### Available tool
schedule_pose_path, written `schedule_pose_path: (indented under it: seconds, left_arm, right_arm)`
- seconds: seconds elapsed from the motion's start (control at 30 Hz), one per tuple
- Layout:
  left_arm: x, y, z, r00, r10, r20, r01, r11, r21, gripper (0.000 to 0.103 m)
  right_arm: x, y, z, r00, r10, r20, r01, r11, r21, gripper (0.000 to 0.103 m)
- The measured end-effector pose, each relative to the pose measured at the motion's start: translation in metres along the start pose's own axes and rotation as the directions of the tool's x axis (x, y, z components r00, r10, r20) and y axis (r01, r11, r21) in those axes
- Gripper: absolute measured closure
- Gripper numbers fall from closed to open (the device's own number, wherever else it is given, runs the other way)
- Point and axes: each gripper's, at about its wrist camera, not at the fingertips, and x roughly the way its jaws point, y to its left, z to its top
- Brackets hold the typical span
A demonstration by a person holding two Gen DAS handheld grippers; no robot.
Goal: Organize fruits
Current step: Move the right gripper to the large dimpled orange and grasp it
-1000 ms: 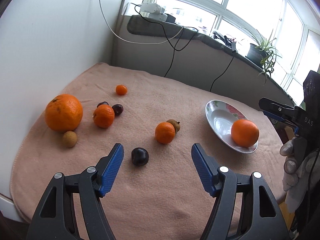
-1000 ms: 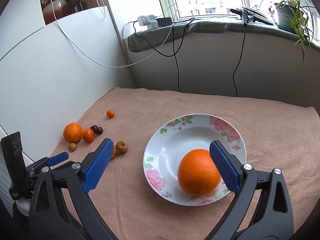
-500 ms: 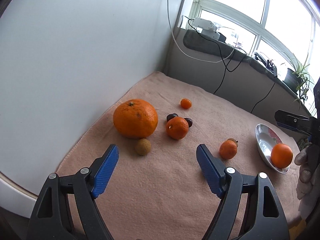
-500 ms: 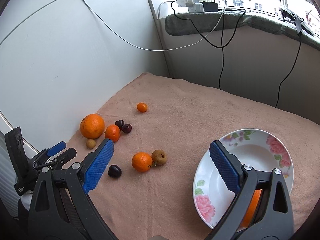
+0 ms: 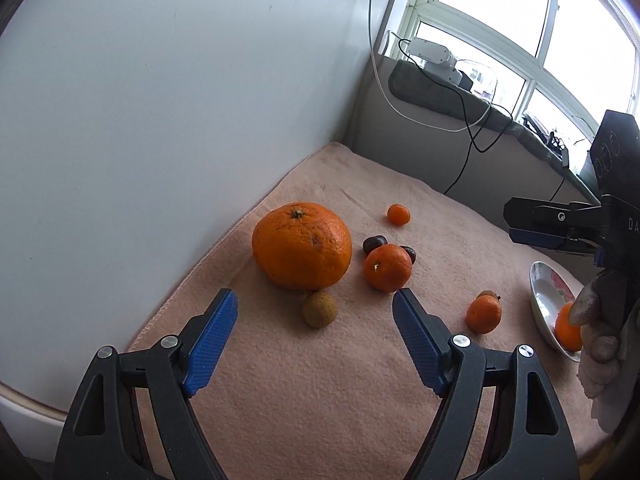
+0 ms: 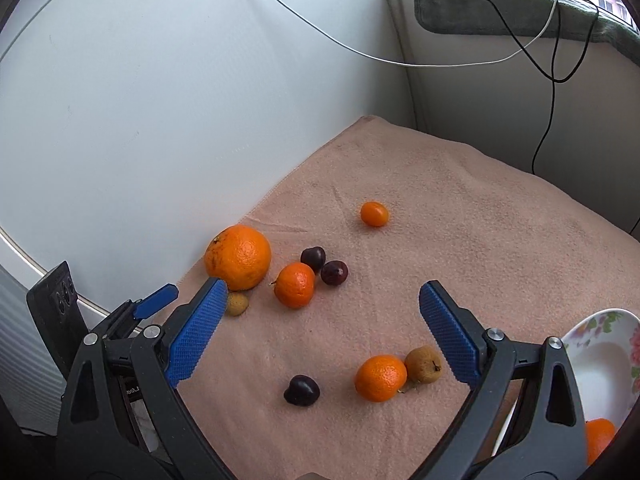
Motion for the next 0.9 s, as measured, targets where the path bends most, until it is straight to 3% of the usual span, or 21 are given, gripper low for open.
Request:
schedule_pose_path:
  seconds: [0.43,0.53,0.67,0.8,0.9]
  left_arm:
    - [0.019,0.0,0.006,1.0,-0.015,-0.024,0.014,1.0,-0.019,0.024]
    - [0.023,0.001,0.007,1.0,-0.013,-0.026,0.013,1.0,-0.024,0.026]
    - [0.027,0.003,0.009,0.999,-0.009,-0.031,0.008,0.999,-0.032,0.032]
    - [0.032,0.006,0.009,0.999,-0.003,-0.038,0.002,0.999,-0.035,0.035]
    - [0.034,0.006,0.009,0.999,-0.003,-0.043,0.001,0.999,-0.035,0.036]
  right_arm:
    - [0.074,0.024,0.023,0.977,0.163,-0.139,-0.163,0.987,0.014,0.005]
    - [0.086,0.027,0.025,0.97,0.186,-0.159,-0.185,0.983,0.016,0.013]
    - [0.101,0.032,0.026,0.96,0.211,-0.186,-0.212,0.977,0.012,0.013]
    - [0.117,0.035,0.028,0.949,0.23,-0.215,-0.23,0.973,0.024,0.024]
    - [0.126,0.036,0.027,0.945,0.237,-0.224,-0.237,0.971,0.031,0.024]
